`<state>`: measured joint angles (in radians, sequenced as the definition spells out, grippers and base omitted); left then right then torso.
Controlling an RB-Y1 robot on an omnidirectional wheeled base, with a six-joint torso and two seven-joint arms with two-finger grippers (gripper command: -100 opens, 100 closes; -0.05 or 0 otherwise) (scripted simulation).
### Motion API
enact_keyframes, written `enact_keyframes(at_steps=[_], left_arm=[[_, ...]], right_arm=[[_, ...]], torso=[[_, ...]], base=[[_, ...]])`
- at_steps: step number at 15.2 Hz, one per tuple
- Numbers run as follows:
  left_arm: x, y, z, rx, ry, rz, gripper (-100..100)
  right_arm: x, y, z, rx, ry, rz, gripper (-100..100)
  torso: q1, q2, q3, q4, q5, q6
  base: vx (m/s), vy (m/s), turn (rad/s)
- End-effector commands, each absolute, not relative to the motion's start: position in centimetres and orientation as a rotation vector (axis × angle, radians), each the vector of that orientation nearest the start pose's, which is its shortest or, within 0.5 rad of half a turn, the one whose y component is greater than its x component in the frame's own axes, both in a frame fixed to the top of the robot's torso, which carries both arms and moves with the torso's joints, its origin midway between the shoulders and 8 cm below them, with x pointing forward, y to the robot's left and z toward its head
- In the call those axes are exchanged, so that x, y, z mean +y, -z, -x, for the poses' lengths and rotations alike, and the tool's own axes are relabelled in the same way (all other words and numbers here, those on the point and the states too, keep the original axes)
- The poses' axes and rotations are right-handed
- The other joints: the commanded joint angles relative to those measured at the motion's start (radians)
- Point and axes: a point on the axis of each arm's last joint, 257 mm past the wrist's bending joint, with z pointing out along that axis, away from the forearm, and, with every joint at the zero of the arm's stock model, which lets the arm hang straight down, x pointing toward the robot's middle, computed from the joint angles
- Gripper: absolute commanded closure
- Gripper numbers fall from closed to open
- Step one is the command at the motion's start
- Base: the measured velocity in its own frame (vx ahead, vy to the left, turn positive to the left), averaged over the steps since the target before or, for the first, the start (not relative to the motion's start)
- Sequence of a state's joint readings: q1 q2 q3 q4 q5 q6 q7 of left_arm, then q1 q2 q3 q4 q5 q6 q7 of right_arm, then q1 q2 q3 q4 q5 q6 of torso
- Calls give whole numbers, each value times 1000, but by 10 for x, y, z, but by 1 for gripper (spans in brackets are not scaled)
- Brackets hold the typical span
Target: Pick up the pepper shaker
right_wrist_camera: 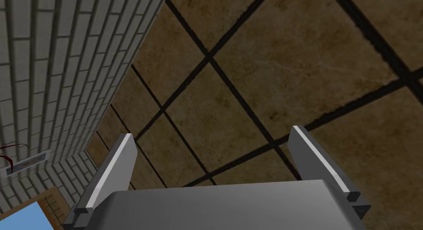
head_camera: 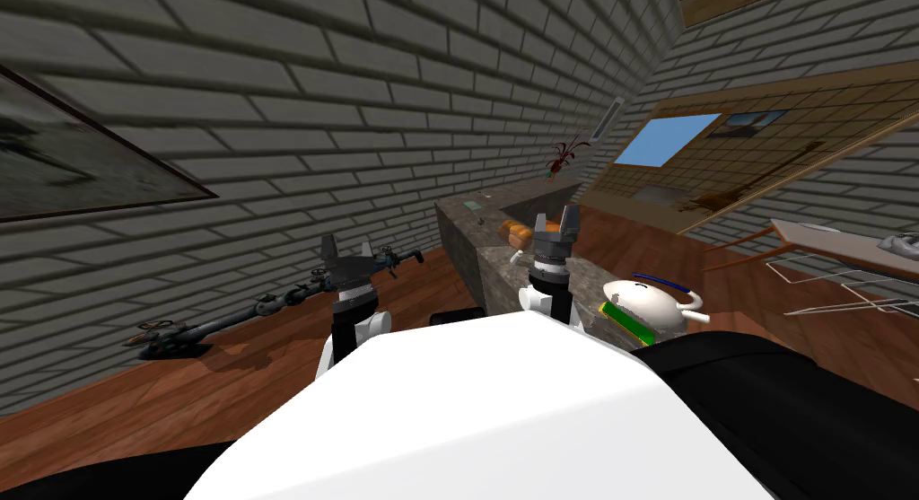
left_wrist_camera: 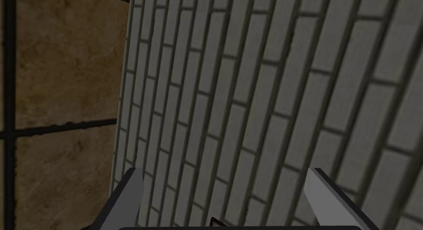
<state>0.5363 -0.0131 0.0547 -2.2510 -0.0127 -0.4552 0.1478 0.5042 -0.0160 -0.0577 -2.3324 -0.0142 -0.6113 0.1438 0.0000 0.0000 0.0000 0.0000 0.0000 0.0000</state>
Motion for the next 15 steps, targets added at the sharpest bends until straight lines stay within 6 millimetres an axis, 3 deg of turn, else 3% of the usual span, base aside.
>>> enact_keyframes(at_steps=[1,10,15], left_arm=[[306,8,-349,629,1335,799,0],[306,8,-349,629,1335,799,0],[306,8,-349,629,1335,799,0]], right_arm=[[-287,-62,-310,574,-1142,-447,-100],[-285,-26,-317,802,-1055,-363,-100],[-294,10,-319,980,-963,-313,-100]], torso=[[0,0,0,0,0,0],[-1,-1,-1,0,0,0],[-1,-1,-1,0,0,0]], base=[[3,0,16],[13,-2,35],[17,-3,51]])
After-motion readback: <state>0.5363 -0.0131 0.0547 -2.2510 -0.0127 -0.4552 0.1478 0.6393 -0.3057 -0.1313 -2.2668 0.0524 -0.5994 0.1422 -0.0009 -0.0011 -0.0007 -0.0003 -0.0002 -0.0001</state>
